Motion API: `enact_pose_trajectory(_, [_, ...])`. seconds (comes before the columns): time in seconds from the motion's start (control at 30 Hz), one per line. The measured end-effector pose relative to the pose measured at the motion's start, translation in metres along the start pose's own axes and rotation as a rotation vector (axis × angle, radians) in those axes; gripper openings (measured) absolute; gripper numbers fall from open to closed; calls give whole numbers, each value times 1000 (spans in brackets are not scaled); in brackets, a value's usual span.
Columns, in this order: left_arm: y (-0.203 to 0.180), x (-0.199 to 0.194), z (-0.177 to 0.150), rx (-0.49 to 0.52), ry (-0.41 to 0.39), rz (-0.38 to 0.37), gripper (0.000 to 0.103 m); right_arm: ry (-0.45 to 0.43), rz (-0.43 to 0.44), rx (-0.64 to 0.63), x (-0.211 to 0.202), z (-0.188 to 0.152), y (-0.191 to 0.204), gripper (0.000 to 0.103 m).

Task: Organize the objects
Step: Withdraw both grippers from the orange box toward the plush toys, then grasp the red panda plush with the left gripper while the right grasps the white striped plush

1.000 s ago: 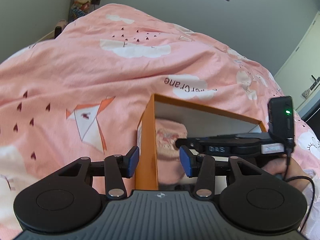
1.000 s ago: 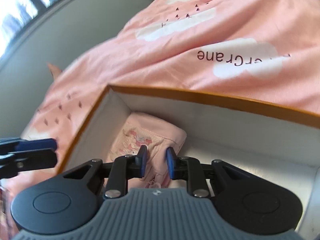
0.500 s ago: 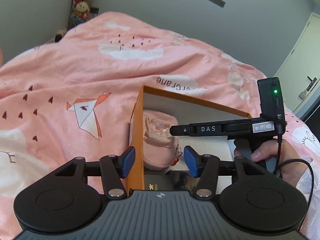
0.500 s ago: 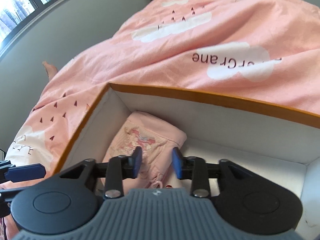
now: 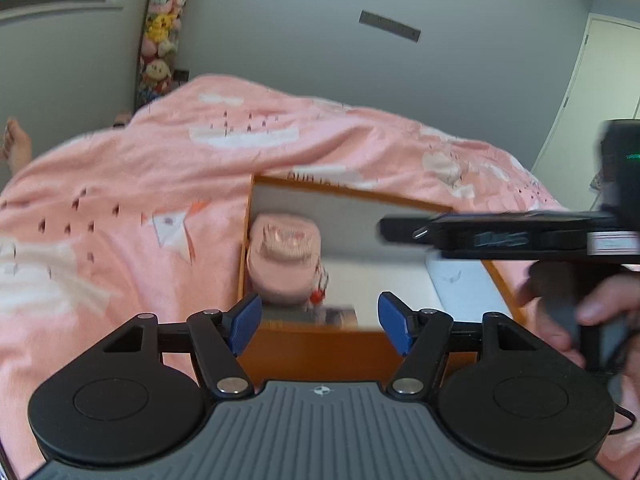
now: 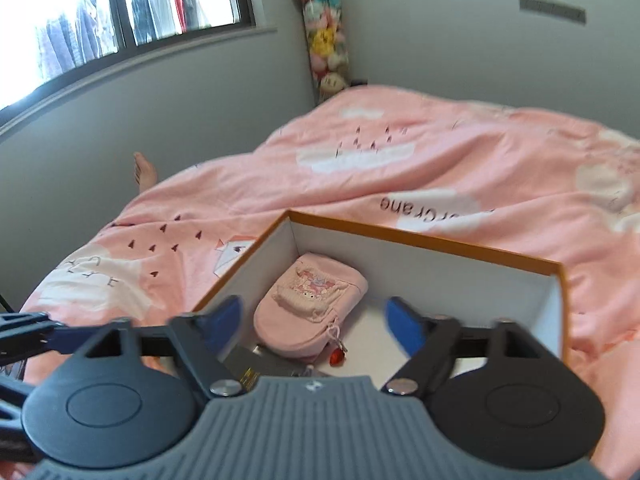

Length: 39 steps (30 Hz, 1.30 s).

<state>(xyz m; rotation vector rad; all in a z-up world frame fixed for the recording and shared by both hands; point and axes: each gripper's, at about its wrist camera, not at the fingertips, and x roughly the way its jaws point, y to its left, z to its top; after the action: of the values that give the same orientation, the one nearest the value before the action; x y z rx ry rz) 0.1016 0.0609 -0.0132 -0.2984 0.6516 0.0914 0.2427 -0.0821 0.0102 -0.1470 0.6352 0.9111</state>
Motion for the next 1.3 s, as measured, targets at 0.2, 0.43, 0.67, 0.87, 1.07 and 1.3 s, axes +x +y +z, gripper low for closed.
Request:
enact_pose_trajectory(0.2, [7, 2, -26, -45, 108, -39, 77, -62, -81, -31, -51, -36, 18, 90])
enact_pose_trajectory(0.43, [-3, 3, -44, 11, 136, -63, 78, -5, -145, -20, -78, -86, 32, 91])
enact_pose_trajectory(0.67, [-19, 6, -51, 63, 171, -107, 78, 109, -240, 25, -88, -126, 22, 92])
enact_pose_trajectory(0.87, [-28, 9, -59, 89, 228, -167, 76, 195, -285, 109, -93, -149, 10, 92])
enact_pose_trajectory(1.07, [-33, 17, -67, 97, 304, -208, 70, 239, -304, 198, -98, -162, -1, 67])
enact_pose_trajectory(1.3, [-48, 24, -76, 149, 360, -277, 65, 321, -313, 269, -92, -179, -10, 61])
